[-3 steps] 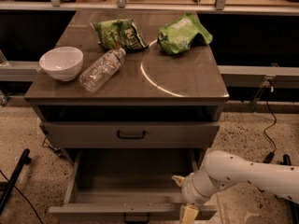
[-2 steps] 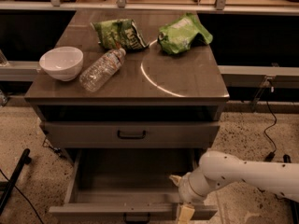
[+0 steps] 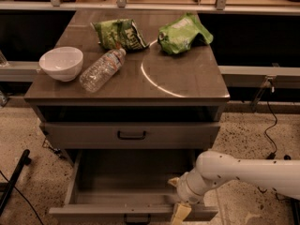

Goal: Close middle drawer

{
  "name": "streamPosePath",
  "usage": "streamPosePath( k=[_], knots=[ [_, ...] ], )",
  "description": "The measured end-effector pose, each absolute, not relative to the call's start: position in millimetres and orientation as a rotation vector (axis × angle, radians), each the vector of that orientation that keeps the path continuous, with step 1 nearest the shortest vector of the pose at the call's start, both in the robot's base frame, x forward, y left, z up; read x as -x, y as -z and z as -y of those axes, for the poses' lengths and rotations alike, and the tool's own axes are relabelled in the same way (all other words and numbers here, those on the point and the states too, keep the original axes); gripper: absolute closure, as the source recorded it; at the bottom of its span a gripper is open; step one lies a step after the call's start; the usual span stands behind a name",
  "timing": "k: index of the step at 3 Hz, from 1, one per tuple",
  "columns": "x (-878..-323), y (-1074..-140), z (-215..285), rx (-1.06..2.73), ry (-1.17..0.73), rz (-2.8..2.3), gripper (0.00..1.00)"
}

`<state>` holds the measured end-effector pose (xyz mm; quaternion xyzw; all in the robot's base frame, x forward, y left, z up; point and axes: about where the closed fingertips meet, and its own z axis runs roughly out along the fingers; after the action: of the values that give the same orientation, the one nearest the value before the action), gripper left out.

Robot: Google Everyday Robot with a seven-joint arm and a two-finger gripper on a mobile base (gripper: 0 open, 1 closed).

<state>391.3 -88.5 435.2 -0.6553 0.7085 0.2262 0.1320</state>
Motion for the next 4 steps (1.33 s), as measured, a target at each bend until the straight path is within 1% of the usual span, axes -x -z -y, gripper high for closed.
streamPosePath(
  k=[1,2,3,4],
  knots=[
    [-393.2,-429.9,89.1,1.898,-0.663,-2.067,0.39],
    [-394.4,-429.2,88.6,1.893,-0.672,-2.064,0.47],
    [-395.0,-431.3,87.2,1.889,-0.676,-2.054,0.44],
    [-402.3,-436.9,84.4,1.886,-0.668,-2.043,0.43]
  ],
)
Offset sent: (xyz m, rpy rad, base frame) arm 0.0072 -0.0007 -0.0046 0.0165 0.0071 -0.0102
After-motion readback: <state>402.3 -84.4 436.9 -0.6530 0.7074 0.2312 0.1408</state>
